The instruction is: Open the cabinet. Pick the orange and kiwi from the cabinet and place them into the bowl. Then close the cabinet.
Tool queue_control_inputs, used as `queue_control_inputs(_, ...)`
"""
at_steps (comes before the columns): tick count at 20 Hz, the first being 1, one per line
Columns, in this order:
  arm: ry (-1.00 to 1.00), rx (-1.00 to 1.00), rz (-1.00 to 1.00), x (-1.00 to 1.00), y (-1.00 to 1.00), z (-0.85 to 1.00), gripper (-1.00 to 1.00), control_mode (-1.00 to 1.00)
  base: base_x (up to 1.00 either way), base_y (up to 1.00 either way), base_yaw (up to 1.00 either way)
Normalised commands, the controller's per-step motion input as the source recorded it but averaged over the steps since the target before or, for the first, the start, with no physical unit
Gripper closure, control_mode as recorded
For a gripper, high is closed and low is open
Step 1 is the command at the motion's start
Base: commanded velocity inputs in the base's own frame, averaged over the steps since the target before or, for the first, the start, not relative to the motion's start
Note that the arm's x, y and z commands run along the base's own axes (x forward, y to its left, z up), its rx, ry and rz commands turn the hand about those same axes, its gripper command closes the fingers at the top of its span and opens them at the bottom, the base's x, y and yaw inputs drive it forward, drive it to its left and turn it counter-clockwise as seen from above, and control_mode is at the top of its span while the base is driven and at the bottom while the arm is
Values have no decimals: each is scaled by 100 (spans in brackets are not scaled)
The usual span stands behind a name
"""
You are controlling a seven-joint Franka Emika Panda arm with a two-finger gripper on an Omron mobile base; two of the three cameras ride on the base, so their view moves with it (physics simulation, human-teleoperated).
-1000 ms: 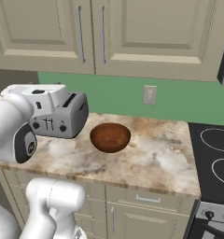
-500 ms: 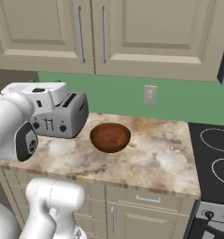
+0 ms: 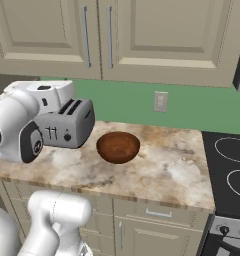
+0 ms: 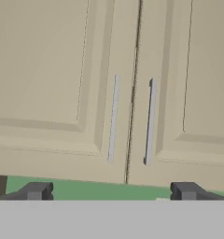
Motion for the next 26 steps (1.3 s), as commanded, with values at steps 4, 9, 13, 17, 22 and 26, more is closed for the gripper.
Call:
queue_control_inputs(4, 1, 0, 0, 37, -9, 3, -100, -100, 0, 0, 0)
queue_control_inputs(9, 4, 0, 0, 49, -10, 0, -100, -100, 0, 0, 0)
queue_control_inputs(13, 4, 0, 0, 50, -4, 0, -100, -100, 0, 0, 0)
queue_control_inputs(17, 4, 0, 0, 33, 3, 0, -100, -100, 0, 0, 0)
queue_control_inputs(22, 5, 0, 0, 40, 1, 0, -100, -100, 0, 0, 0)
queue_control_inputs(26, 5, 0, 0, 45, 0, 1, -100, -100, 0, 0, 0)
